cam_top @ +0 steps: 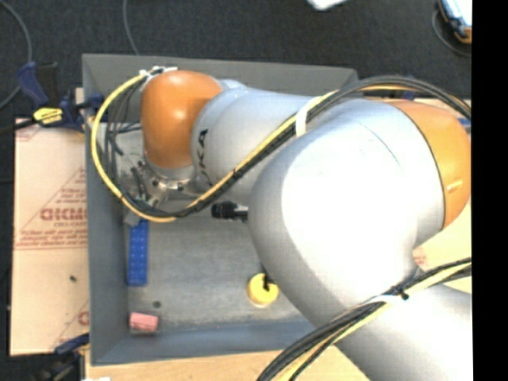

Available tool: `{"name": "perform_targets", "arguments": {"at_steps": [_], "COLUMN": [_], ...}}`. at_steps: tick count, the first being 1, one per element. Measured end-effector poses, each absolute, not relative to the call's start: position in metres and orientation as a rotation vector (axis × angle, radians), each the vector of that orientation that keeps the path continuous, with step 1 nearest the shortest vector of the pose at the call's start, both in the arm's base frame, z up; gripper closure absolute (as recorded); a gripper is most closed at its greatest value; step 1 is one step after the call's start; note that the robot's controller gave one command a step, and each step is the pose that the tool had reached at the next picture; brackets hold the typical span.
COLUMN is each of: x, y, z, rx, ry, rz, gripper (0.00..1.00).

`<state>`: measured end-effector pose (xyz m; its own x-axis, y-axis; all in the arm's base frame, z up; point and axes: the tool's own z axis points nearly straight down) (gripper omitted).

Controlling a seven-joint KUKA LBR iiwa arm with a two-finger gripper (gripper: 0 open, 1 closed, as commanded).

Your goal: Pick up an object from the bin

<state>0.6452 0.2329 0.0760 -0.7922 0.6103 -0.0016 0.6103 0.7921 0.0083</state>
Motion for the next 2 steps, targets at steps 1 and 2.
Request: {"name": "perform_targets", "arguments": {"at_steps": [1, 2], "x": [0.6453, 0.6451], "y": [0.2328, 0.2322], "z": [0.0773, 0.0809], "rx": [1.011, 1.011], "ry": [2.969, 2.968], "rz": [0.012, 0.012], "gripper": [1.0, 1.0]}}
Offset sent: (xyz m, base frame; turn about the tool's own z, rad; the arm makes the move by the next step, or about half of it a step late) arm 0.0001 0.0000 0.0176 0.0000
